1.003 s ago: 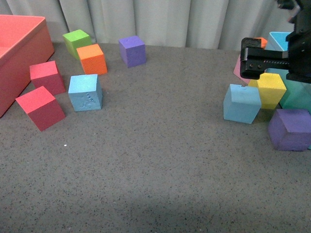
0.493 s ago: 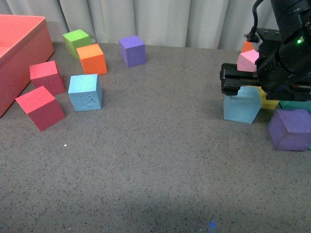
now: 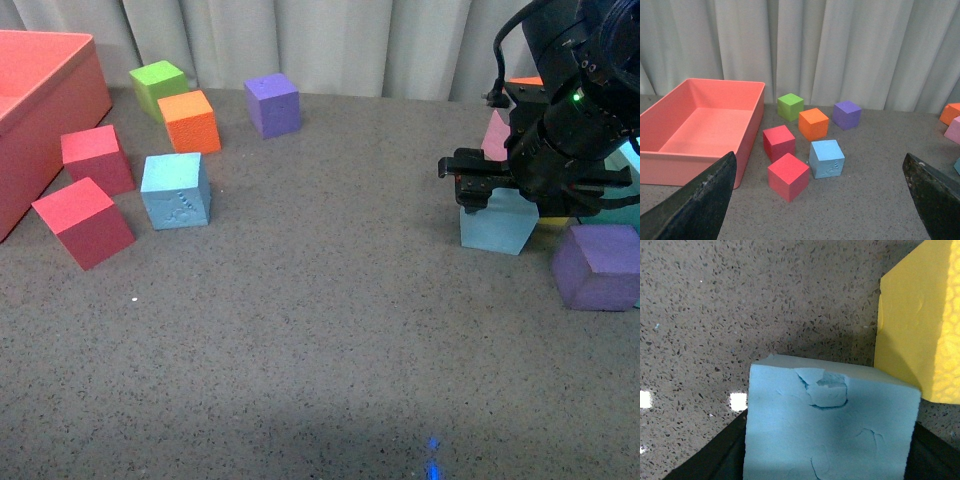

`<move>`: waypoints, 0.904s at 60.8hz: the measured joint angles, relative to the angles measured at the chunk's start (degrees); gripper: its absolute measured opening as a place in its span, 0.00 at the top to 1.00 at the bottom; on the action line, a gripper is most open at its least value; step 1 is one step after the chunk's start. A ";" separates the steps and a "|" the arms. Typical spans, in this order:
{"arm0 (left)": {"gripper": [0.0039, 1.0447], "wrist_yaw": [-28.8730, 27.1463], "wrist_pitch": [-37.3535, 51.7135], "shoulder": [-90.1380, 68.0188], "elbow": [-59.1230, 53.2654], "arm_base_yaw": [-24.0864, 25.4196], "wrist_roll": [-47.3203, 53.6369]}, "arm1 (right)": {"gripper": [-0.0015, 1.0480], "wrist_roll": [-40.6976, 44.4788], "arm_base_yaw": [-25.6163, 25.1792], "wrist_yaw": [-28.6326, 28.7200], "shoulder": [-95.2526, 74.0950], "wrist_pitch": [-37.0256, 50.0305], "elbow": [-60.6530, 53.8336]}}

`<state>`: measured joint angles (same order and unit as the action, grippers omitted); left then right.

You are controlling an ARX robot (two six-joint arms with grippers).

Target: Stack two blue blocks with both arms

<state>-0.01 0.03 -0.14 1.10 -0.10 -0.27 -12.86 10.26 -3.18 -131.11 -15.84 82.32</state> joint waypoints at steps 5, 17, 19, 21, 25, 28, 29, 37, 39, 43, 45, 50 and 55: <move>0.06 0.00 0.00 0.00 0.00 0.00 0.00 | 0.51 -0.11 0.22 -0.09 -0.02 -0.04 0.07; 0.06 0.00 0.00 0.00 0.00 0.00 0.00 | 0.54 -0.46 2.73 2.84 0.77 0.98 0.28; 0.06 0.00 0.00 0.00 0.00 0.00 0.00 | 0.54 -0.46 3.23 3.04 0.83 0.90 0.55; 0.06 0.00 0.00 0.00 0.00 0.00 0.00 | 0.54 -0.46 4.26 3.34 0.85 0.63 1.42; 0.06 0.00 0.00 0.00 0.00 0.00 0.00 | 0.54 -0.52 5.88 3.50 0.83 0.02 3.08; 0.06 0.00 0.00 0.00 0.00 0.00 0.00 | 0.54 -0.76 7.41 3.78 0.52 -0.68 5.11; 0.06 0.00 0.00 0.00 0.00 0.00 0.00 | 0.54 -0.87 7.63 3.85 0.42 -0.81 5.49; 0.06 0.00 0.00 0.00 0.00 0.00 0.00 | 0.54 -1.55 10.69 4.15 -2.16 -2.38 10.21; 0.06 0.00 0.00 0.00 0.00 0.00 0.00 | 0.54 -1.68 11.30 4.11 -3.02 -2.86 11.17; 0.06 0.00 0.00 0.00 0.00 0.00 0.00 | 0.55 -2.01 12.35 3.93 -4.74 -3.96 12.81; 0.06 0.00 0.00 0.00 0.00 0.00 0.00 | 0.55 -2.19 12.72 3.82 -5.62 -4.48 13.60; 0.06 0.00 0.00 0.00 0.00 0.00 0.00 | 0.55 -2.45 13.33 3.67 -7.21 -5.20 15.10; 0.06 0.00 0.00 0.00 0.00 0.00 0.00 | 0.55 -2.73 13.88 3.30 -8.44 -6.14 16.74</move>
<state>-0.01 0.03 -0.14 1.10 -0.10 -0.27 -15.59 24.14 0.12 -139.55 -21.98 99.07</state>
